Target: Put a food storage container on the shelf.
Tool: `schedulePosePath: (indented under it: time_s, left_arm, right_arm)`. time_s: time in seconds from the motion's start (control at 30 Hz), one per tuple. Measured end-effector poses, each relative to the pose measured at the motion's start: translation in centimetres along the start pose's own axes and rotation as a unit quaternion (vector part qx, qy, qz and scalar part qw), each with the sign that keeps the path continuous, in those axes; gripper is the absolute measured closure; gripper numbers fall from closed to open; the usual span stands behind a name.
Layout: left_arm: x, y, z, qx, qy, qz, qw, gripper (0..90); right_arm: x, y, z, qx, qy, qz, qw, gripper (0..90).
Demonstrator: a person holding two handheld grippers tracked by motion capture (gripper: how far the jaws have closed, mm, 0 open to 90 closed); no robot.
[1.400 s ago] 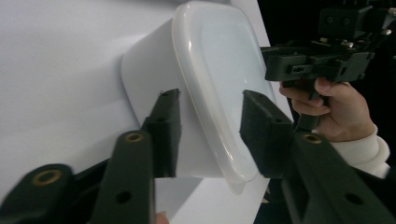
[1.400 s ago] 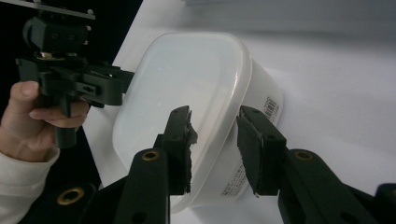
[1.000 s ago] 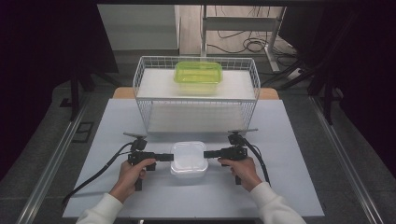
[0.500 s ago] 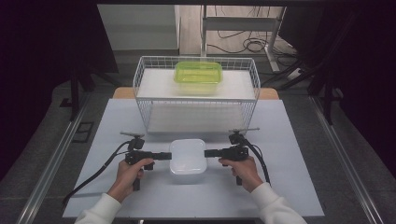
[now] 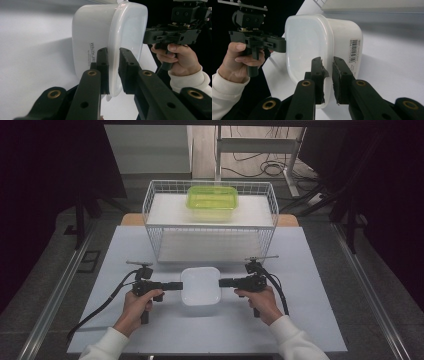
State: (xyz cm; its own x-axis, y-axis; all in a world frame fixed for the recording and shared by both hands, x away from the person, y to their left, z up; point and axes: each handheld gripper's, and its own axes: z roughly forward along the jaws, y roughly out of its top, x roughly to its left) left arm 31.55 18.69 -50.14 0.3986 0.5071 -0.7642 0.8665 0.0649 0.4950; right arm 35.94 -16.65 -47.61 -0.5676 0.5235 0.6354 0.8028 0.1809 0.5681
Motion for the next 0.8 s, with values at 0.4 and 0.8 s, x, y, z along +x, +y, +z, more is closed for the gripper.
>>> schedulePosePath:
  time_s: [0.4,0.8]
  left_arm:
    - [-2.1,0.6,-0.9,-0.01,0.02,0.041,0.9989,79.4]
    - [-3.0,1.1,-1.4,-0.019,0.02,0.056,0.9981,79.3]
  right_arm:
    - [0.9,0.5,-0.7,-0.015,0.004,-0.024,0.9996,78.9]
    - [2.0,1.1,-1.7,-0.027,0.008,-0.046,0.9985,78.9]
